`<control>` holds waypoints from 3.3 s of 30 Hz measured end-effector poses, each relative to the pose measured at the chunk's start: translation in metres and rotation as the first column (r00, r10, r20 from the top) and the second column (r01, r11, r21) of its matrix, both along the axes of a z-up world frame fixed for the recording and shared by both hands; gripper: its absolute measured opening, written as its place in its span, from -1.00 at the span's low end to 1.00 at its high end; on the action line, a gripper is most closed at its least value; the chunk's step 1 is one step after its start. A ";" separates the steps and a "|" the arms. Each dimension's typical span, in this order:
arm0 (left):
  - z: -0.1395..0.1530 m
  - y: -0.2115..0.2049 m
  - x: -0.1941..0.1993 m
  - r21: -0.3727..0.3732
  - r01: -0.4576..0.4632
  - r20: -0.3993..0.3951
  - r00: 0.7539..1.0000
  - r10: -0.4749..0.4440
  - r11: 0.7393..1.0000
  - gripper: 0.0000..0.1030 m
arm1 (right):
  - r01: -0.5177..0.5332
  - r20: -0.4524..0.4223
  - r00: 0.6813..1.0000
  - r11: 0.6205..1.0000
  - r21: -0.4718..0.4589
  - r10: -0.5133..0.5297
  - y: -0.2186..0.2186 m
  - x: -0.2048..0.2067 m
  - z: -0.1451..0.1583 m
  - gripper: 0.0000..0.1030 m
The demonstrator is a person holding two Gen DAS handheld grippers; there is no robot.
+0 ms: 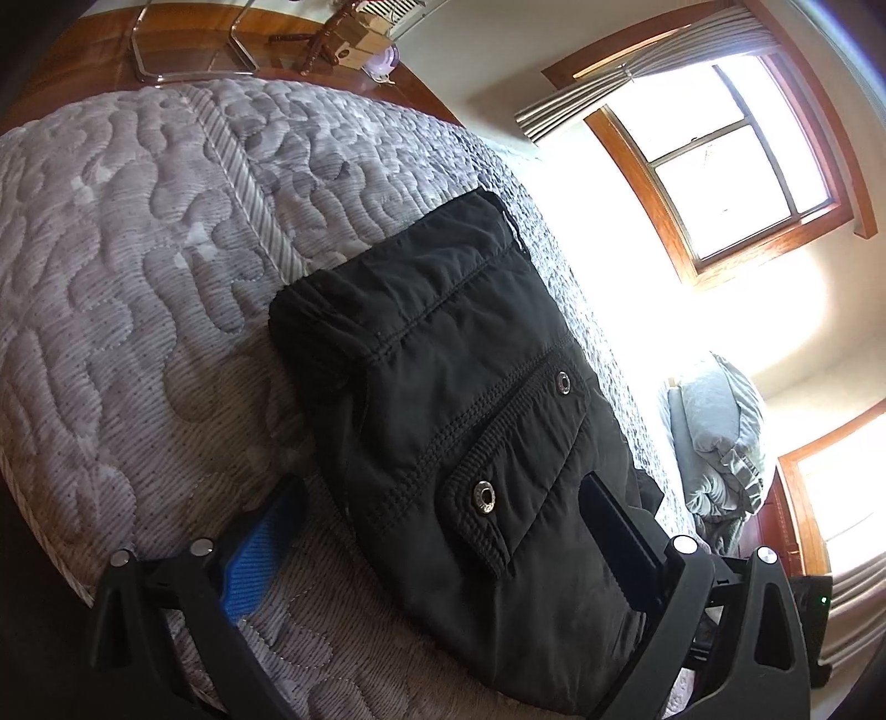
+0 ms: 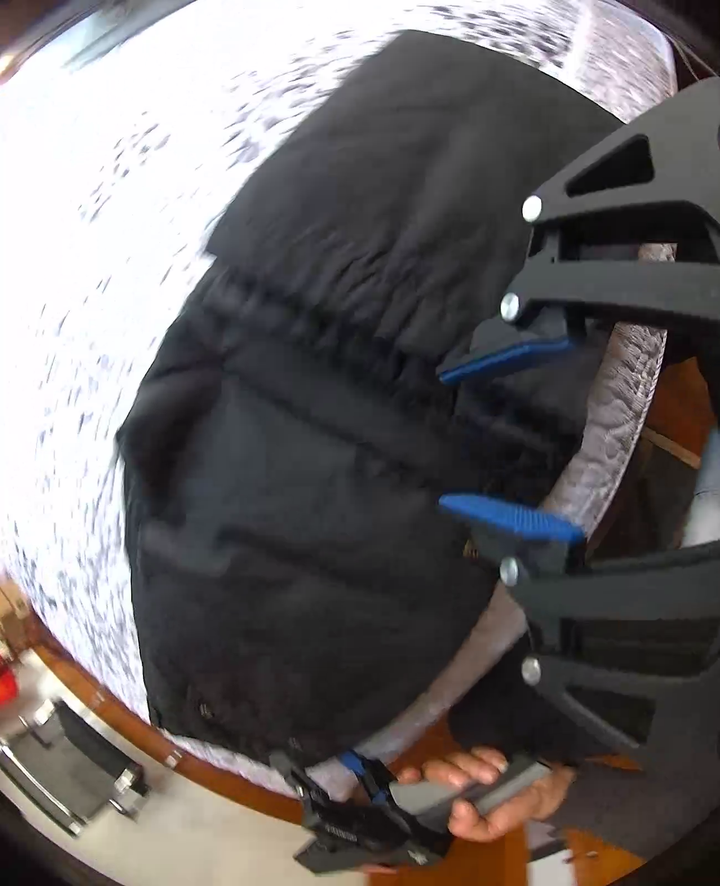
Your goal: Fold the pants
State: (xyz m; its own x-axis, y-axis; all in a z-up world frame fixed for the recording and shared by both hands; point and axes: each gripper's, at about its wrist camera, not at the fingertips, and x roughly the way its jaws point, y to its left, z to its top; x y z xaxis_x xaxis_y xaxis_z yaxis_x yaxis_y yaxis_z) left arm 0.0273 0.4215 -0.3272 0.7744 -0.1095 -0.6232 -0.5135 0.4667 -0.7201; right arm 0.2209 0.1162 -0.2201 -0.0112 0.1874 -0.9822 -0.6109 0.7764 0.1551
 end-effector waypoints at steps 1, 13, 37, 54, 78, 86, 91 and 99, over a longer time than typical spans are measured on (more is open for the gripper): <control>-0.001 0.002 -0.002 -0.018 -0.006 0.008 1.000 0.006 1.000 0.92 | -0.058 -0.009 0.998 0.998 -0.001 0.058 0.016 0.006 0.009 0.07; -0.023 0.041 -0.024 -0.326 -0.145 0.066 0.982 0.175 0.934 0.92 | -0.652 -0.191 0.730 0.752 0.095 0.656 0.283 0.052 0.041 0.86; -0.028 0.058 -0.018 -0.389 -0.128 0.068 0.984 0.167 0.912 0.92 | -0.836 -0.449 0.393 0.515 0.188 0.802 0.417 0.038 -0.062 -0.38; -0.017 0.071 -0.014 -0.278 -0.116 0.076 0.987 0.142 0.954 -0.35 | -0.866 -0.382 0.397 0.478 0.145 0.835 0.400 0.040 -0.021 -0.41; 0.168 -0.032 0.031 0.120 0.117 0.151 0.979 -0.134 0.986 -0.47 | -0.862 -0.077 0.505 0.507 0.006 0.860 0.257 0.047 0.146 -0.48; 0.205 -0.082 0.037 0.193 0.187 0.159 0.963 -0.219 0.963 -0.48 | -0.841 0.012 0.540 0.541 -0.024 0.841 0.201 0.045 0.177 -0.48; 0.223 -0.111 0.044 0.250 0.232 0.153 0.949 -0.275 0.940 -0.48 | -0.822 0.065 0.567 0.569 -0.027 0.821 0.167 0.044 0.192 -0.48; 0.244 -0.151 0.053 0.310 0.293 0.143 0.926 -0.349 0.904 -0.48 | -0.786 0.124 0.613 0.619 -0.006 0.780 0.116 0.047 0.210 -0.49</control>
State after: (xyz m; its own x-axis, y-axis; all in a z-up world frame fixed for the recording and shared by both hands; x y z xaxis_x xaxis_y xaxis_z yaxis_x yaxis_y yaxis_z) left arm 0.0807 0.2704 -0.0835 0.8331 -0.2166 -0.5090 -0.1675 0.7782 -0.6052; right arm 0.2684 0.2321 -0.0100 -0.0747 0.1994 -0.9771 -0.9972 -0.0109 0.0740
